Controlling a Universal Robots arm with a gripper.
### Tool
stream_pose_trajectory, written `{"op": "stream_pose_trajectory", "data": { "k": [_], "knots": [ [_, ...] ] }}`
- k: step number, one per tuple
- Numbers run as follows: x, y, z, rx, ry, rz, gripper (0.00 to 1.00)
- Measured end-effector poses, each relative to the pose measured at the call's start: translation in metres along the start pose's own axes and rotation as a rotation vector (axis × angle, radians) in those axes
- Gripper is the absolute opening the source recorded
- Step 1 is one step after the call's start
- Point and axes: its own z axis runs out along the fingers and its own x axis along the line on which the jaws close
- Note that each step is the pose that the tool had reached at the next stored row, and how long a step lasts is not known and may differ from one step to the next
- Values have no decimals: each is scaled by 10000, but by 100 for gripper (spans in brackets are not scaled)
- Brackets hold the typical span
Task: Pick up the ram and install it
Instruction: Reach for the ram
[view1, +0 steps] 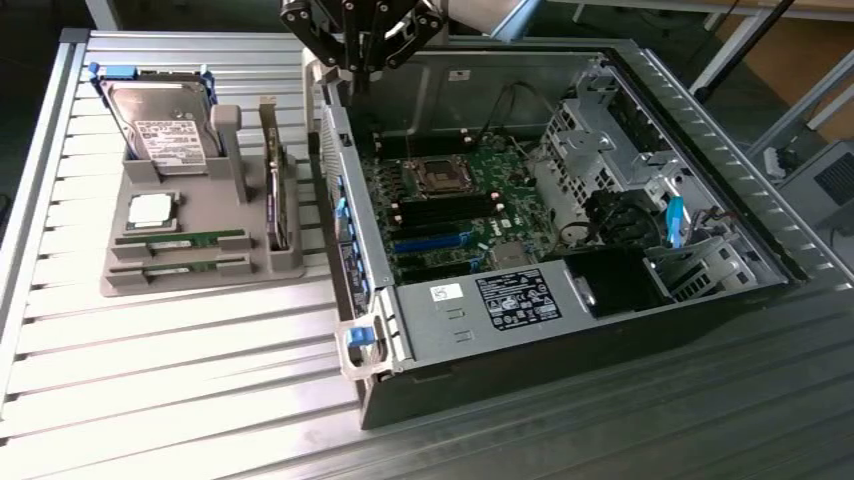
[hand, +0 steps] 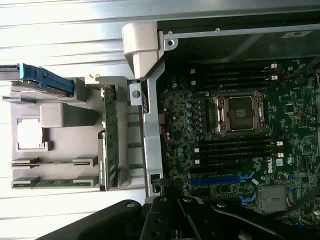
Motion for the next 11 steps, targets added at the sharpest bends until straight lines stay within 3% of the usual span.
{"op": "stream_pose_trajectory", "data": {
  "k": [11],
  "knots": [
    [34, -3, -1, 0, 0, 0, 9]
  ]
}}
